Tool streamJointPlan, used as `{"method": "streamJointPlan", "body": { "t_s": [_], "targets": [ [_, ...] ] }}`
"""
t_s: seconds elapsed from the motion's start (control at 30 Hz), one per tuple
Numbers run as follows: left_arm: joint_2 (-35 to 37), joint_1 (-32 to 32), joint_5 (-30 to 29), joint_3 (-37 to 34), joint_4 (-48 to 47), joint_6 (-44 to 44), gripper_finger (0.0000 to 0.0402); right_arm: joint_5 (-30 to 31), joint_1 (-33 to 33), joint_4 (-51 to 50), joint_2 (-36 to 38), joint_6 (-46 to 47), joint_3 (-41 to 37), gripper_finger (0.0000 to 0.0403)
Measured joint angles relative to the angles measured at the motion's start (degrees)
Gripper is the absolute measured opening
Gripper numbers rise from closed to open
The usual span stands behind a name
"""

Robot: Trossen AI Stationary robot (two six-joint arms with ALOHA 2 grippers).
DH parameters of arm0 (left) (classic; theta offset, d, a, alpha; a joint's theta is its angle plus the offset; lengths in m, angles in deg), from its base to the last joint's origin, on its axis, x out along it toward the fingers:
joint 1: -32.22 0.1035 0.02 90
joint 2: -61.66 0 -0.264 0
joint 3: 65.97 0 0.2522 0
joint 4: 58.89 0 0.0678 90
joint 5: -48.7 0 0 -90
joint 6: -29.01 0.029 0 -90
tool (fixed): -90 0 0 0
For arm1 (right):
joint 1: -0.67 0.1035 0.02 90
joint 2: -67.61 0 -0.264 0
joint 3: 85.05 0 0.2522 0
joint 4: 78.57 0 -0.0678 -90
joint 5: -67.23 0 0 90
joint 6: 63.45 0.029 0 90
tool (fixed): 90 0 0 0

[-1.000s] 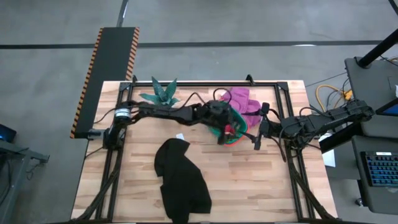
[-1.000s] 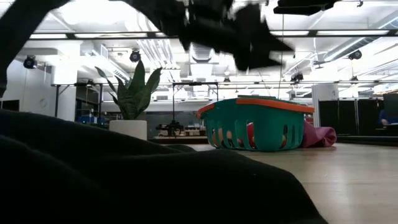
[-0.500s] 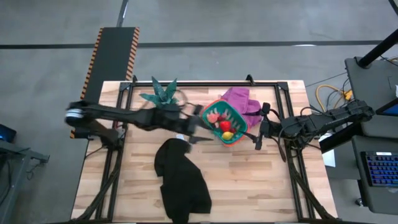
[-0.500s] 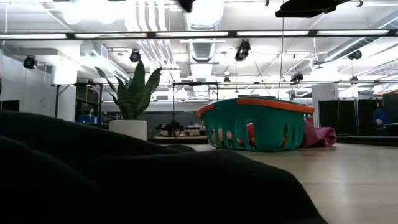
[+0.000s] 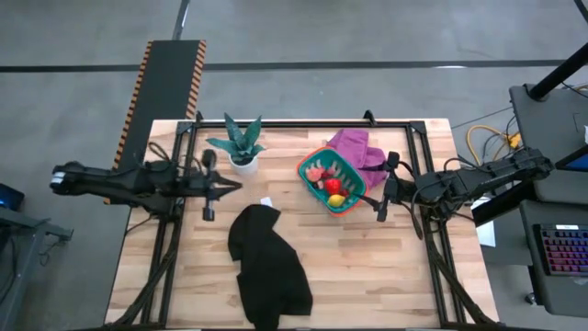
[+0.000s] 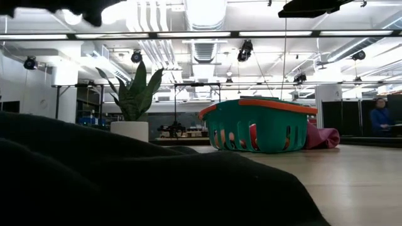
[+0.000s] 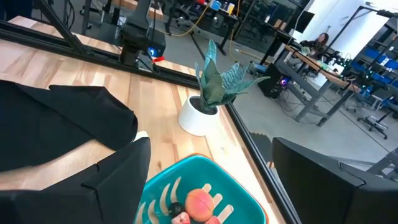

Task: Pick and placing Produce into tupperware
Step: Return to Home Position

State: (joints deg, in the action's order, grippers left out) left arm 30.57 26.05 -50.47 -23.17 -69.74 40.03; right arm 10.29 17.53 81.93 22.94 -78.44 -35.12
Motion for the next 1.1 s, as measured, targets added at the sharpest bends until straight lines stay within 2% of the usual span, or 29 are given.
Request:
{"method": "streamJointPlan", "body": {
  "t_s": [0.1,0.23,0.57,0.67,0.77,0.97,1.1],
  "targets": [
    [5.1,0.0,-2.1,-2.8,-4.1,-1.4,0.0003,0.0,0.0,0.0,0.0,0.0,0.0,0.0326],
    [10.3,-0.1,0.1,-6.7,-4.8,-1.1,0.0003,0.0,0.0,0.0,0.0,-0.2,-0.1,0.0326],
    [30.7,0.0,-0.1,-19.4,-7.0,-3.3,0.0003,0.0,0.0,0.1,0.0,0.0,-0.2,0.0326],
    [28.8,0.0,0.3,-20.8,-8.3,-4.3,0.0003,0.0,0.0,0.3,0.0,1.5,-0.2,0.0326],
    [27.3,0.0,-0.2,-22.1,-5.8,-5.2,0.0003,0.0,0.0,0.8,0.0,3.0,-0.3,0.0326],
    [29.7,0.0,0.4,-26.5,-1.3,-5.0,0.0003,-1.2,0.0,0.9,0.1,7.4,-0.7,0.0320],
    [29.1,0.1,-1.9,-27.4,-0.4,-4.7,0.0003,-10.1,0.0,5.4,-0.5,13.3,-3.1,0.0283]
  ]
}}
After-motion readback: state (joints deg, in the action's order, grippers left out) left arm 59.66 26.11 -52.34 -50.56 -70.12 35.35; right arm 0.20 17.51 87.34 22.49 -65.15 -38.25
